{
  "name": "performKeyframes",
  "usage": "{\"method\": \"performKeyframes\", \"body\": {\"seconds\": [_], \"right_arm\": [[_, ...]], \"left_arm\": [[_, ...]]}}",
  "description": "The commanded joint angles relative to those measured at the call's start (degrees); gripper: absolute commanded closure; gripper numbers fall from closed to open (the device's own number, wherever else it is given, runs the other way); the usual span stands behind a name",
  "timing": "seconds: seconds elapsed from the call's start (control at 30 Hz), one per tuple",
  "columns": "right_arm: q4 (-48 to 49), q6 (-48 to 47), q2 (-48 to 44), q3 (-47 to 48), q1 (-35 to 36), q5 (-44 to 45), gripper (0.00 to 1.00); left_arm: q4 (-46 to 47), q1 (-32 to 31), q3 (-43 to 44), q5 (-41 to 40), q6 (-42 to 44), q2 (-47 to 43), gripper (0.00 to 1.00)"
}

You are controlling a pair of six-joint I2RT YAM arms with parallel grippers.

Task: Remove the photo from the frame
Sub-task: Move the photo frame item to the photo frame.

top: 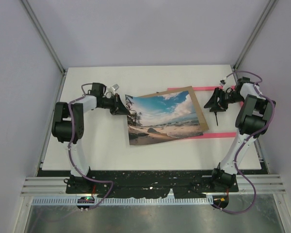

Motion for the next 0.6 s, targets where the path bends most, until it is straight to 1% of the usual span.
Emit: {"method": "performKeyframes", "body": {"seconds": [0.0,0.27,0.4,0.43,0.47,0.53,0.57], "right_arm": [[-0.8,-1.1,0.6,1.7,1.0,-2.1,0.40],[-0.9,-1.8,3.6,1.4,4.2,-3.3,0.40],[-2.7,-2.8,5.6,1.8,4.8,-7.1,0.41],[-3.1,-2.9,5.9,1.9,4.8,-7.5,0.42],[-3.4,-3.3,6.1,1.9,4.8,-8.2,0.44],[-4.3,-4.0,6.7,2.2,4.8,-9.3,0.55],[-5.1,-4.2,6.8,2.4,4.9,-9.9,0.73]], "left_arm": [[-6.2,1.3,2.4,0.0,5.1,-3.8,1.00],[-7.9,3.1,1.9,-0.2,6.8,-4.6,1.00],[-8.6,3.5,1.8,-0.5,7.7,-4.6,1.00],[-9.0,3.6,1.8,-0.7,7.9,-4.5,1.00],[-9.2,3.5,1.8,-0.7,8.1,-4.4,1.00],[-9.5,3.7,1.8,-0.7,8.4,-4.2,1.00],[-9.5,3.7,1.7,-0.8,8.5,-4.2,1.00]]}}
